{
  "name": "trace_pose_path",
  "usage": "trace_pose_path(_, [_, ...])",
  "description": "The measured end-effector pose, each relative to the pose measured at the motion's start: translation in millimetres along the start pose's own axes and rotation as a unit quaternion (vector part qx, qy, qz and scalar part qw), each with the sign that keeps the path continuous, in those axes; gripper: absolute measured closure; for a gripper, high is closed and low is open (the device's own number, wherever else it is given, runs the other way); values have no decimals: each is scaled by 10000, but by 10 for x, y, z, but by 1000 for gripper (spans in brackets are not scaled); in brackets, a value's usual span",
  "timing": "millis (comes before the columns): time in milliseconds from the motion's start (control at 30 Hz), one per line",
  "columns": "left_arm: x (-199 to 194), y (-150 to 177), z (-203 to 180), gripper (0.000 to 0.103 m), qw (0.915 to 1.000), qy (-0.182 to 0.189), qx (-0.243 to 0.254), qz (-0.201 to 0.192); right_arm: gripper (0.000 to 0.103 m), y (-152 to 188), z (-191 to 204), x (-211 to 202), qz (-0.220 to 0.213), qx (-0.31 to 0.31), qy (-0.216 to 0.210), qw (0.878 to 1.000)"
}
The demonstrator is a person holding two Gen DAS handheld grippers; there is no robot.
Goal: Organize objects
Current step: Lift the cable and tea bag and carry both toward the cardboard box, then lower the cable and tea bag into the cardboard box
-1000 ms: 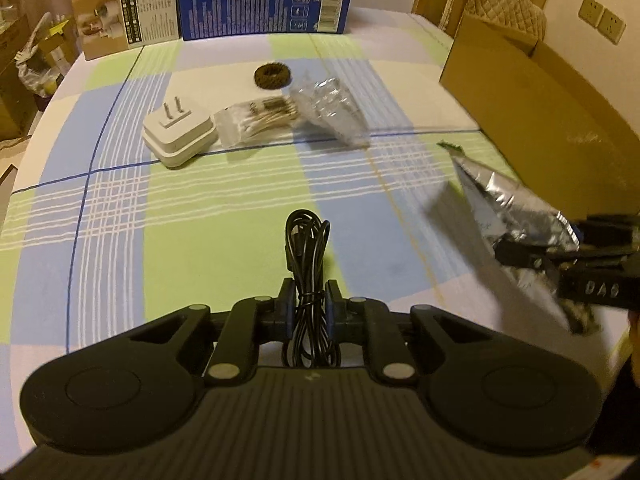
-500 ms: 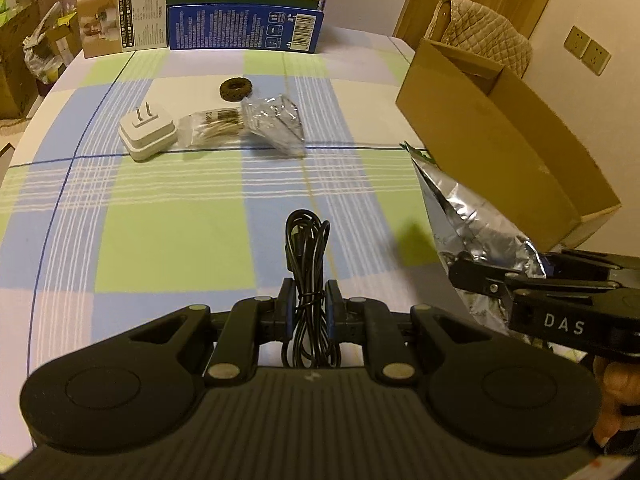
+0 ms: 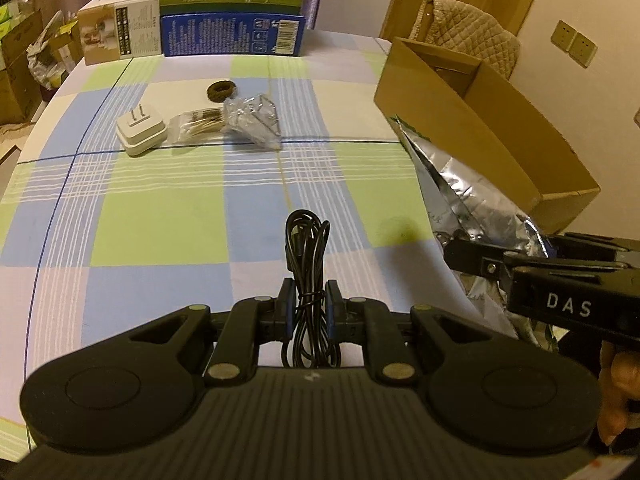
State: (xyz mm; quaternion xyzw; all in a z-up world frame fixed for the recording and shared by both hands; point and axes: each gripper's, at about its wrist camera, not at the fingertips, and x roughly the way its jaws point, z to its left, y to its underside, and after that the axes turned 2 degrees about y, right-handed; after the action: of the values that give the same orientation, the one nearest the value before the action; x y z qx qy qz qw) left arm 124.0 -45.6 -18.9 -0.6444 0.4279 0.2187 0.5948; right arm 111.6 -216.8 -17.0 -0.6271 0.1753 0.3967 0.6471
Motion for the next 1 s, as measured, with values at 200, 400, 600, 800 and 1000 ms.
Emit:
trace_pose_path(200, [-87, -8, -255, 92, 9997, 158, 127, -100, 62, 22, -180, -320, -168, 52, 197, 9997])
trace_pose_path(400, [-155, -63, -594, 92, 9983, 440, 333, -184, 62, 62, -455, -665, -349, 209, 510, 9979])
trace_pose_path(600, [-168, -107, -970, 92, 9958, 685, 570, -205, 62, 84, -777, -904, -511, 393, 830, 9945])
trace_pose_path(800, [-171, -168, -1265, 92, 9927, 962, 681, -237, 62, 62, -1086, -1045, -582, 588, 1085, 9907])
trace_pose_path(1000, [-146, -206, -1492, 92, 9906, 1084, 800, -240, 62, 53, -1242, -1095, -602, 624, 1222, 9887])
